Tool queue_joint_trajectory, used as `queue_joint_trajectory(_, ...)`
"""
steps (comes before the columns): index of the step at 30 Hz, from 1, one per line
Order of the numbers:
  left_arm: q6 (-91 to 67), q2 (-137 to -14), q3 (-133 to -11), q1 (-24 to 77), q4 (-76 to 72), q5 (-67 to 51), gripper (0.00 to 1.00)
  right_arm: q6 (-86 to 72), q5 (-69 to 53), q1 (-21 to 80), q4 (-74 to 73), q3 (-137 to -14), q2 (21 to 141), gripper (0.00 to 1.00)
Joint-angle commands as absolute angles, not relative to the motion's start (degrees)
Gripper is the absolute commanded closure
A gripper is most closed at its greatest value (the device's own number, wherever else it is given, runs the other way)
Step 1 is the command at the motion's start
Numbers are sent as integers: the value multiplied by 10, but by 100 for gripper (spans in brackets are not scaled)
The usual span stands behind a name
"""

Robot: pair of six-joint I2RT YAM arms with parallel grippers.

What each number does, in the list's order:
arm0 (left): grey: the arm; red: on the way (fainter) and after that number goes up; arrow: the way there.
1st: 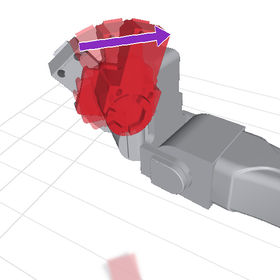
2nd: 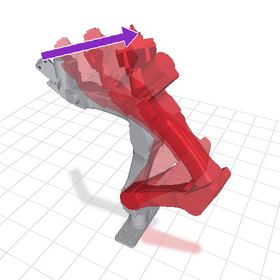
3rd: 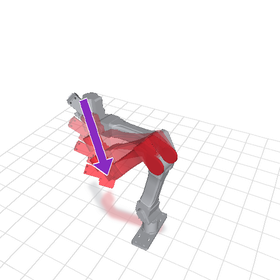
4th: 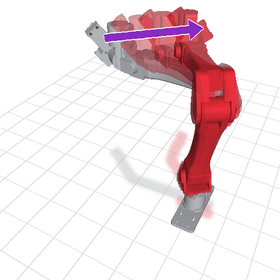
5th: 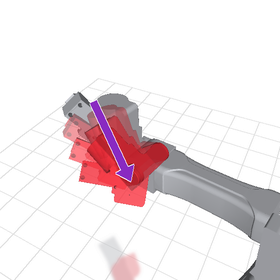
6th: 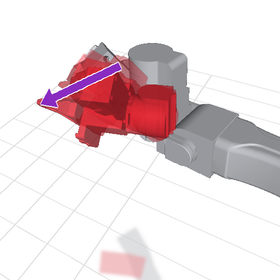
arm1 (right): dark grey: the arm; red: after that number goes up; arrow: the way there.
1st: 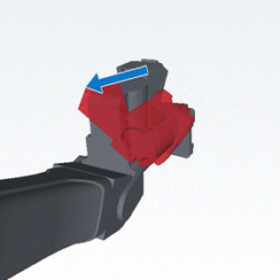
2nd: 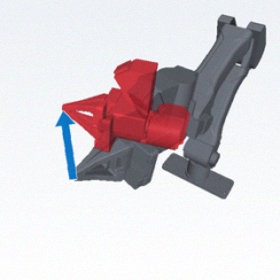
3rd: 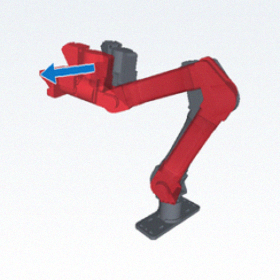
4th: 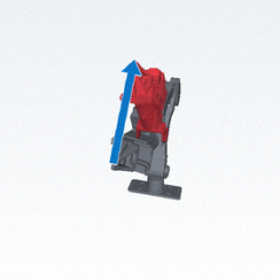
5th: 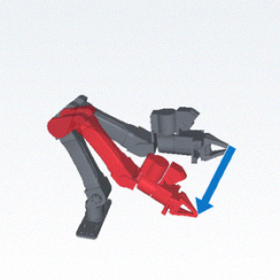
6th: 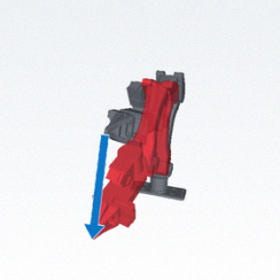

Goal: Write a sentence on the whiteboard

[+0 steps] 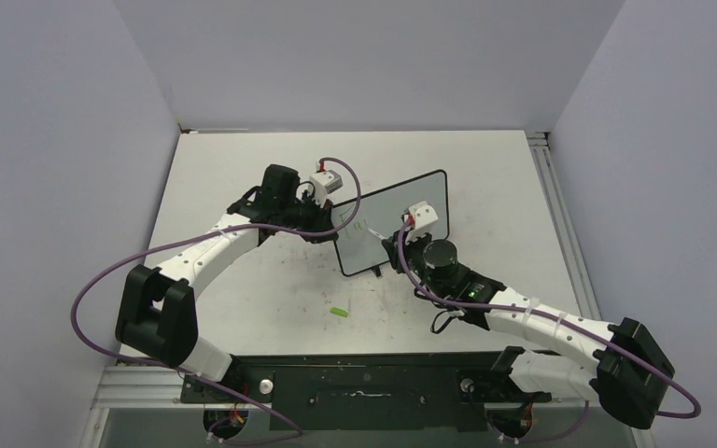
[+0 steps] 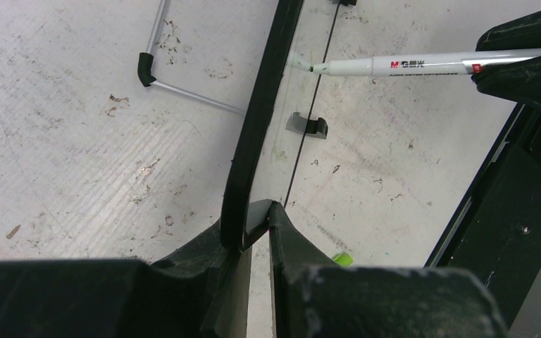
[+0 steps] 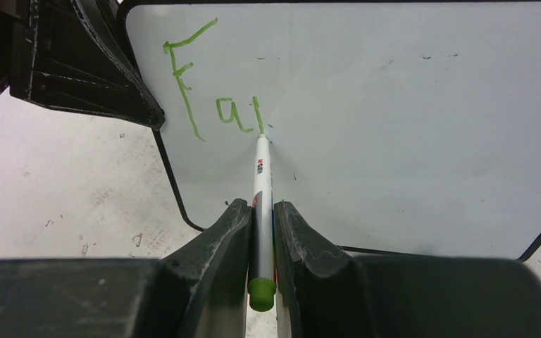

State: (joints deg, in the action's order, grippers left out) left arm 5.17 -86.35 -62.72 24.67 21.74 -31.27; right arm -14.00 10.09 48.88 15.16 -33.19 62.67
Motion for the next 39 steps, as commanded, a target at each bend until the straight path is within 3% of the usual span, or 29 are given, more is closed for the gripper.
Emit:
queue_joint_trajectory(1,80,-860,-643,246,229,-275,100,-142,126,499,156,-329,627,95)
queue_joint_trajectory(19,80,-858,-643,247,229,-274,100,-122,195,562,147,-374,600,95)
queue_joint_trajectory(39,81,-860,-645,247,230,-275,100,-102,230,563,232,-383,643,95)
